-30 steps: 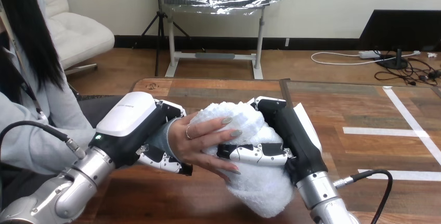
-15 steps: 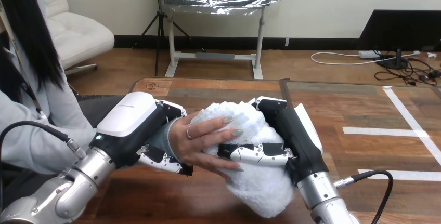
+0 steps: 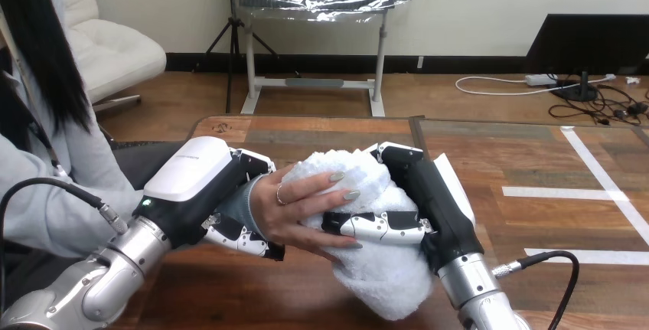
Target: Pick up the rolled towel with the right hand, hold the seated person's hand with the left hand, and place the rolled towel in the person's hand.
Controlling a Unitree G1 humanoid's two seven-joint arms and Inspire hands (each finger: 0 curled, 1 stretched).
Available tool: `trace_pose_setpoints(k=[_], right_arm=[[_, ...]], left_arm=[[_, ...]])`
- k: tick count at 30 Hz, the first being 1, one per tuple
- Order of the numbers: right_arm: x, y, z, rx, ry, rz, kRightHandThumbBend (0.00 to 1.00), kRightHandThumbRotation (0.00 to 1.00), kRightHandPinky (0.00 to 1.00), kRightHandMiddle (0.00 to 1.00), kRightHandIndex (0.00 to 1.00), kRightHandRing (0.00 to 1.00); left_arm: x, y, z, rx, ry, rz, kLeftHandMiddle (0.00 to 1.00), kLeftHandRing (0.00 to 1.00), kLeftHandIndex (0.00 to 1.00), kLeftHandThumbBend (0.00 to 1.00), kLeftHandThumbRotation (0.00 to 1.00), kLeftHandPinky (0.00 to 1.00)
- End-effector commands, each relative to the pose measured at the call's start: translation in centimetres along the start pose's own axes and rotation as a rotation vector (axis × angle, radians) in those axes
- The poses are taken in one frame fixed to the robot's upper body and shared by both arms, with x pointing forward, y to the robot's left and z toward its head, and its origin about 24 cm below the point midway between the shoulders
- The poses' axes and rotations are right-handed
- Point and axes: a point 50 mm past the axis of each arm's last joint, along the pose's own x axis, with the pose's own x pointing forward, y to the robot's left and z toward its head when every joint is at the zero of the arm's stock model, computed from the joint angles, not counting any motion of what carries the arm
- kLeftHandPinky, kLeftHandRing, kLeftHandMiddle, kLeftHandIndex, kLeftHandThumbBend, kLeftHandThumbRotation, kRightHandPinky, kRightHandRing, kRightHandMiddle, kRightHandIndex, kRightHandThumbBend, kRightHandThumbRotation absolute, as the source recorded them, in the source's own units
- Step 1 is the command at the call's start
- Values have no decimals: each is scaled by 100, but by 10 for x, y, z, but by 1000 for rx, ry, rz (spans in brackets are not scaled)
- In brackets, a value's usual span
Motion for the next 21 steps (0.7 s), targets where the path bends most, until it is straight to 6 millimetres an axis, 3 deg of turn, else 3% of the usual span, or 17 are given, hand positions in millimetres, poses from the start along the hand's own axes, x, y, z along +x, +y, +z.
trace_pose_setpoints(k=[1,7,12,16,21], right_arm=[[27,-1,28,-39,-113,31,94,16,49,63,61,57],[28,-4,28,-68,-94,64,99,31,67,77,76,75],[29,-7,27,-91,-69,85,100,41,77,84,84,84],[31,-11,26,-117,-39,109,100,52,88,91,93,91],[31,-14,26,-128,-24,113,100,61,94,95,98,96]], left_arm=[[18,17,10,-2,-66,81,41,36,44,100,23,32],[17,18,9,-2,-61,85,45,40,49,100,26,38],[16,19,10,-7,-70,99,49,45,53,100,28,43],[15,20,11,-4,-78,109,57,52,62,100,31,49],[13,22,11,7,-69,113,67,62,72,100,35,60]])
